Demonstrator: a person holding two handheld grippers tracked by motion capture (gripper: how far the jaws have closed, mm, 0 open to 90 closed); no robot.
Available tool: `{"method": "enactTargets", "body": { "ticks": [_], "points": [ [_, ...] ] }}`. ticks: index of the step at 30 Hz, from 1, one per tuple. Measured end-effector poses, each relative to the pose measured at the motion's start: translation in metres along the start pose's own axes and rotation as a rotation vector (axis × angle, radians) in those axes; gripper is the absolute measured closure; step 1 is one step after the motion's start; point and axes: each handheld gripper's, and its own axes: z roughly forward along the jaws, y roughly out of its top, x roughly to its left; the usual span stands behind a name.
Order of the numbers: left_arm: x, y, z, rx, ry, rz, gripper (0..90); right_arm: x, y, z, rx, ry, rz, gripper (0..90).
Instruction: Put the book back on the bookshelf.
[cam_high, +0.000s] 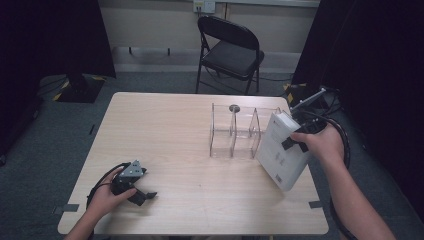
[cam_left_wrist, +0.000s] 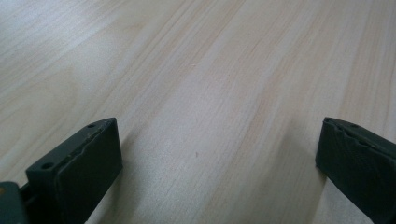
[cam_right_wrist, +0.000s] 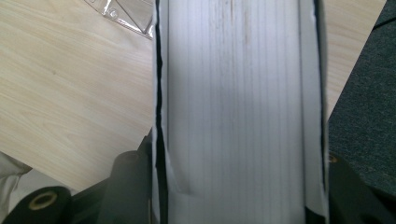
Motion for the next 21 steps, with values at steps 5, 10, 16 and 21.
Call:
{"method": "enactTargets", "body": {
  "ticks": [5, 10, 16, 21],
  "points": [
    [-0.001, 0.0, 0.0, 0.002, 0.004, 0.001, 0.0, 0.0, 0.004, 0.001, -0.007, 0.002, 0.01, 52.6],
    [-0.001, 0.0, 0.0, 0.003, 0.005, 0.001, 0.0, 0.0, 0.008, 0.002, -0.003, -0.012, 0.021, 52.6],
    [-0.001, 0.0, 0.0, 0.004, 0.006, 0.001, 0.0, -0.001, 0.012, 0.004, -0.007, -0.013, 0.04, 52.6],
    [-0.001, 0.0, 0.0, 0.004, 0.006, 0.001, 0.0, 0.0, 0.016, 0.004, -0.011, -0.022, 0.052, 52.6]
  ]
}}
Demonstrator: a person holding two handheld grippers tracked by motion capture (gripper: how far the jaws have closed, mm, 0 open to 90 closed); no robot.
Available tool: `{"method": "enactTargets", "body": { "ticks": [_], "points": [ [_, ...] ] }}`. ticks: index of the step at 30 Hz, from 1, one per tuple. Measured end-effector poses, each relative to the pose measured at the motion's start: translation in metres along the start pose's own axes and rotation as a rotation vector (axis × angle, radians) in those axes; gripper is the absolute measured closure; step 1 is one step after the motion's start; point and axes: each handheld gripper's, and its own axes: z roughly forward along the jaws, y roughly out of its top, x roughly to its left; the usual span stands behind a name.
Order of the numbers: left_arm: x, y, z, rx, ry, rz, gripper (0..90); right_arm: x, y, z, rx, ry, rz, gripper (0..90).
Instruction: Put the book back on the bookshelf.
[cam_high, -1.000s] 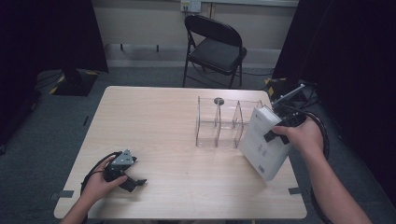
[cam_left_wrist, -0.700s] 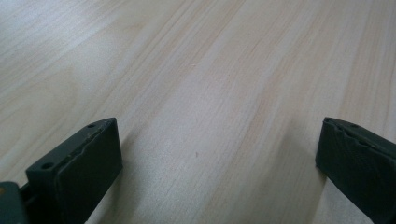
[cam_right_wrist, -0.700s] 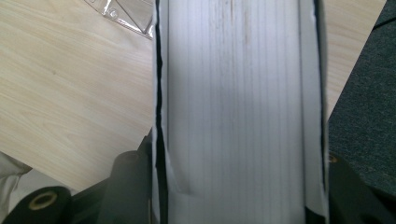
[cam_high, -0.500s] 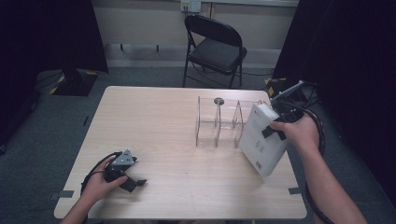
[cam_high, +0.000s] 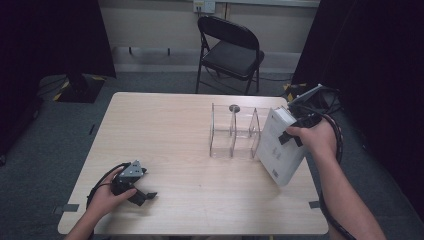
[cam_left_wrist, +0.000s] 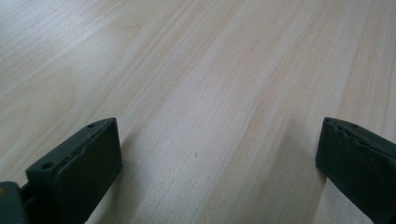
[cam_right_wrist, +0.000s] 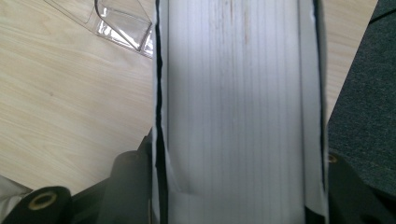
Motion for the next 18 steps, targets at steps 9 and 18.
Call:
{"method": "enactTargets", "body": {
  "ticks": [9, 18],
  "points": [
    [0.0, 0.0, 0.0, 0.001, 0.0, 0.001, 0.0, 0.001, 0.006, 0.0, -0.01, -0.011, 0.022, 52.6],
    [0.0, 0.0, 0.0, 0.0, 0.0, 0.0, 0.0, 0.004, 0.013, -0.001, -0.016, -0.035, 0.054, 52.6]
  ]
}}
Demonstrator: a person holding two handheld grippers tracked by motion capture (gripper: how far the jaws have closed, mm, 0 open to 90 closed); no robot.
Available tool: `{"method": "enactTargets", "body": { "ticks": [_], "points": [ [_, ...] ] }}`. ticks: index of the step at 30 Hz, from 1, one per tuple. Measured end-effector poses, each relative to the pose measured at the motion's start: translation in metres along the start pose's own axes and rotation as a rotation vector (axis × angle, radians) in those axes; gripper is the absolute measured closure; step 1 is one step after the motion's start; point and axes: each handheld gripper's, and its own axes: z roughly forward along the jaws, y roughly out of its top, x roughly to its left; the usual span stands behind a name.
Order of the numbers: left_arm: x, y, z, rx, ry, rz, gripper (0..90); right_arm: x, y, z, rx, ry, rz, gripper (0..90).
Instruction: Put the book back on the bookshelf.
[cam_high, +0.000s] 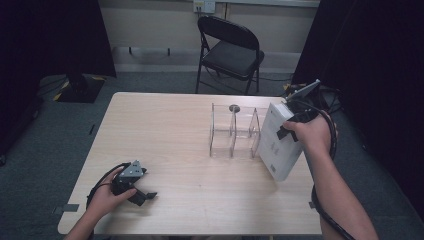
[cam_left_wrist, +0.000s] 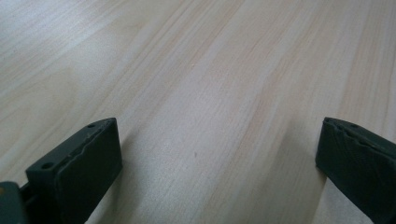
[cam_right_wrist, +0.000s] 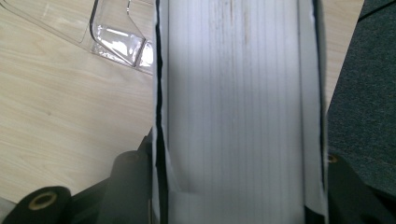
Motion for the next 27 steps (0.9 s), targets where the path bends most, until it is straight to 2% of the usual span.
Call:
{"method": "enactTargets", "body": {
  "ticks": [27],
  "points": [
    [0.0, 0.0, 0.0, -0.002, 0.001, 0.006, 0.0, -0.001, 0.017, 0.008, -0.011, -0.035, 0.08, 52.6]
  ]
}}
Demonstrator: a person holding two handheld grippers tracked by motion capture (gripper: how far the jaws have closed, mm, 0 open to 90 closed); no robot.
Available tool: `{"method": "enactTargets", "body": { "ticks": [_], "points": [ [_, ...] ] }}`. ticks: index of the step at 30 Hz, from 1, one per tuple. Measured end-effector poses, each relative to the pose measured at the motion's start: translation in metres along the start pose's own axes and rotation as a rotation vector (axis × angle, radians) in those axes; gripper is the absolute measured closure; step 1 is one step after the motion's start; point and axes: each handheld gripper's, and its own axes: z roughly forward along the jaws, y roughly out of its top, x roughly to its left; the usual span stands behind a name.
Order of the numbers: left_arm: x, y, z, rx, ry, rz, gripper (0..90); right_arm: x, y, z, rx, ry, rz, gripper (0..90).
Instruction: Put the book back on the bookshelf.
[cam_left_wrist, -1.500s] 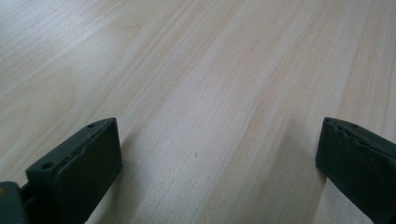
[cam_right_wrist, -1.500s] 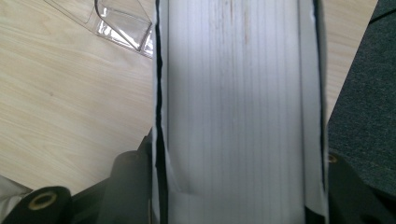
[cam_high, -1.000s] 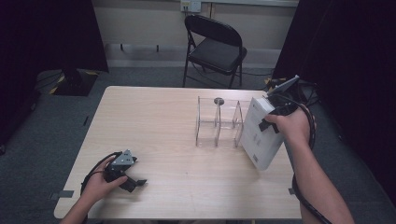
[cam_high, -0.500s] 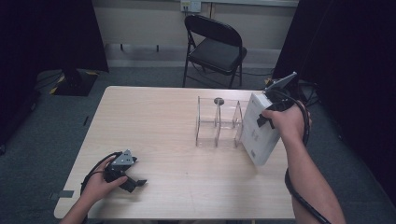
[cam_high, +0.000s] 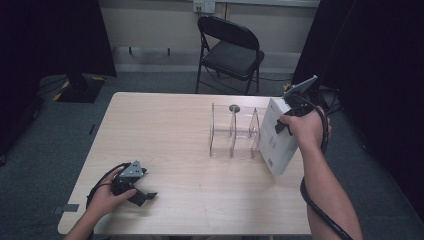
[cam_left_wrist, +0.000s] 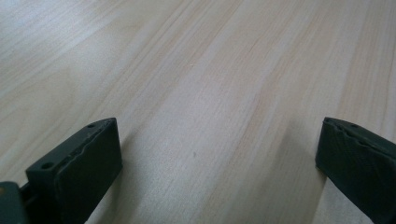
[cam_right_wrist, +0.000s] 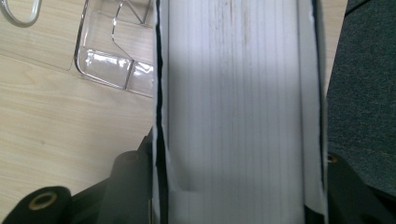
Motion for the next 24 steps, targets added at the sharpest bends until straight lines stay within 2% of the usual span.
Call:
{"method": "enactTargets", "body": {
  "ticks": [24],
  "points": [
    [-0.0009, -0.0001, -0.0001, 0.002, -0.007, 0.0, 0.0, 0.0, 0.008, 0.0095, -0.015, -0.008, 0.019, 52.6]
  ]
}}
